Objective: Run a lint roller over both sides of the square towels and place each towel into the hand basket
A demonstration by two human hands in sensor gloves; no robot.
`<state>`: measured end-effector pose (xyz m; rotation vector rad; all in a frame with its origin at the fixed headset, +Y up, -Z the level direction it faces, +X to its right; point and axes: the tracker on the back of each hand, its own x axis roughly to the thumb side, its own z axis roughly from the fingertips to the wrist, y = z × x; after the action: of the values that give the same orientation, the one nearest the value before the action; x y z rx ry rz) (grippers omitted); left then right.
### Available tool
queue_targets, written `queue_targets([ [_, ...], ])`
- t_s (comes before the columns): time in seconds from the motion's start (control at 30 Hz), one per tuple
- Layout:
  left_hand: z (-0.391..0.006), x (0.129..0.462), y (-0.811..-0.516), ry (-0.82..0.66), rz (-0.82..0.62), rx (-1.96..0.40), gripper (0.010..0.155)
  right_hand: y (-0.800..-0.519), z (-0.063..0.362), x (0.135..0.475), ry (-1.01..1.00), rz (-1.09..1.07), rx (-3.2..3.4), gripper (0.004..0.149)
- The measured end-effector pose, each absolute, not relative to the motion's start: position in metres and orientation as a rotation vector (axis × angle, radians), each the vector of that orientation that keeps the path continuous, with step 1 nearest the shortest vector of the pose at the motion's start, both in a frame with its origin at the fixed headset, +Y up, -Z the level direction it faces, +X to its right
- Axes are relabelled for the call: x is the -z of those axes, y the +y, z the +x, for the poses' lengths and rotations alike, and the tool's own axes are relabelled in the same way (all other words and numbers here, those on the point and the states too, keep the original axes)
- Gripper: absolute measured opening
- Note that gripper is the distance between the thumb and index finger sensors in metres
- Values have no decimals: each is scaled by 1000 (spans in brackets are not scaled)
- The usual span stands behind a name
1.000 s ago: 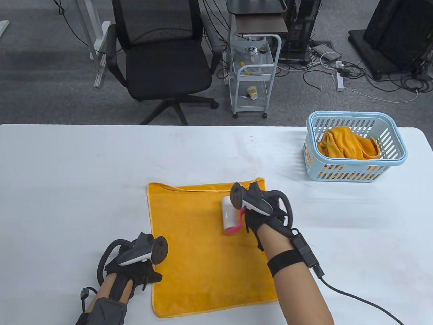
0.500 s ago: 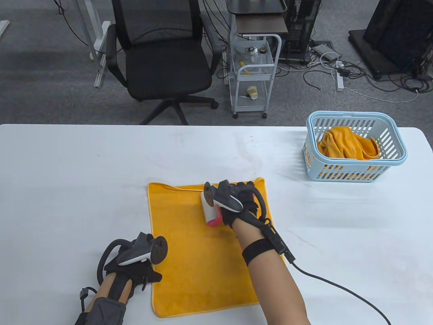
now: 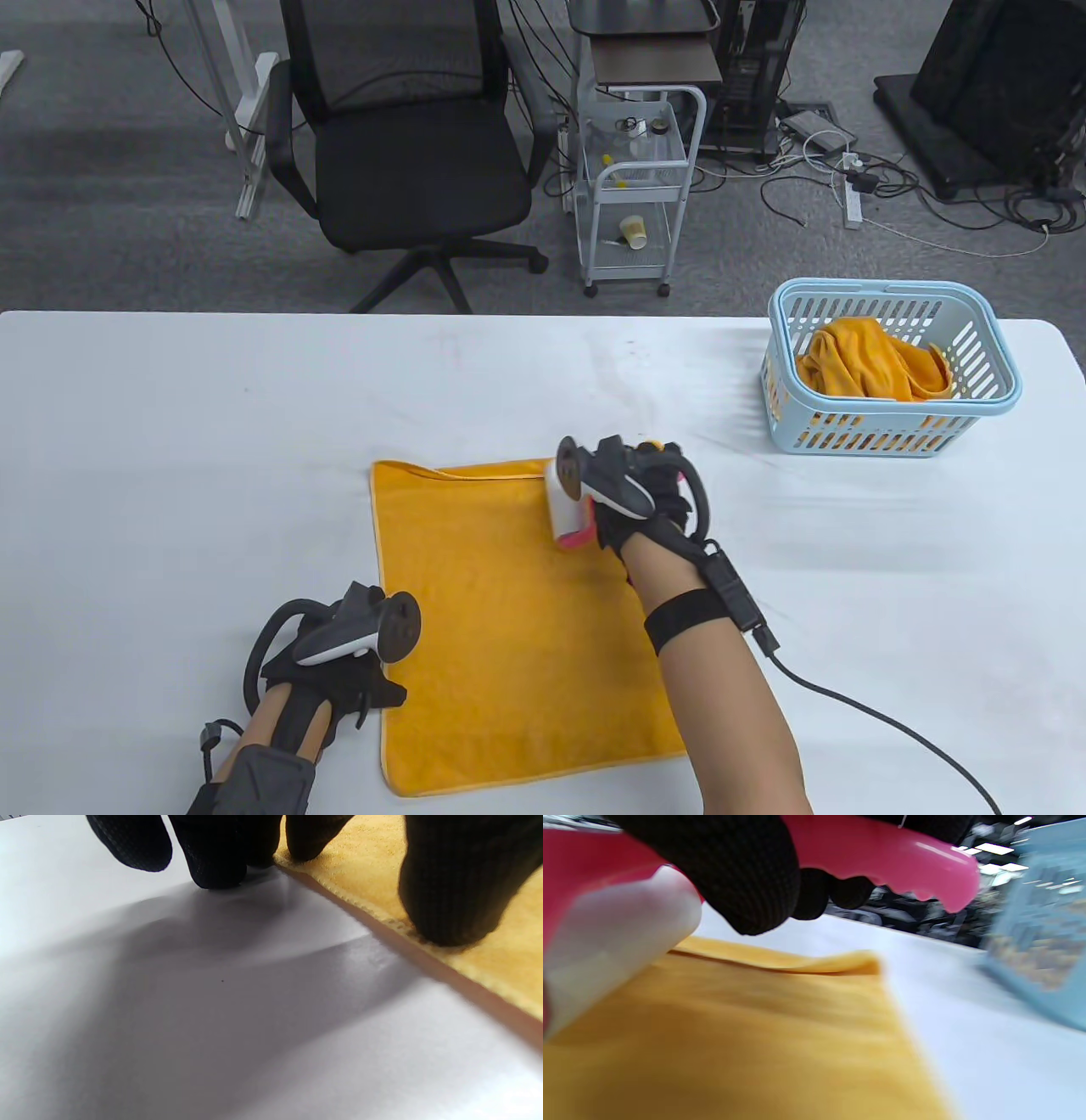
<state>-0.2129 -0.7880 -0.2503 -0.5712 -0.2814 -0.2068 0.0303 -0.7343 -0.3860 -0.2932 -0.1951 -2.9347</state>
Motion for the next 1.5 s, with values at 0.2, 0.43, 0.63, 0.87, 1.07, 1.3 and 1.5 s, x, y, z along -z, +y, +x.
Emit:
queue_targets([
  [0.2,-213,250,-788,-282,-571,205,95,-749,-33,347,-231,-637,2853,60],
  [0.43,-213,250,-788,-280,-571,209,94,-740,25,359,-157,-379,2736,60],
  [0.63,-213,251,-788,-281,-571,211,95,-733,121,372,-179,-43,2584,59],
  [0.87,-213,251,-788,-279,-571,210,95,-719,123,350,-105,-136,2787,59],
  [1.07,-213,251,-788,-277,-572,206,95,-717,44,317,-118,-526,2881,61],
  [1.3,-213,251,-788,-277,-572,203,94,-744,3,300,-170,-650,2817,62],
  [1.5,-213,251,-788,-278,-572,204,94,-741,57,310,-167,-458,2768,59],
])
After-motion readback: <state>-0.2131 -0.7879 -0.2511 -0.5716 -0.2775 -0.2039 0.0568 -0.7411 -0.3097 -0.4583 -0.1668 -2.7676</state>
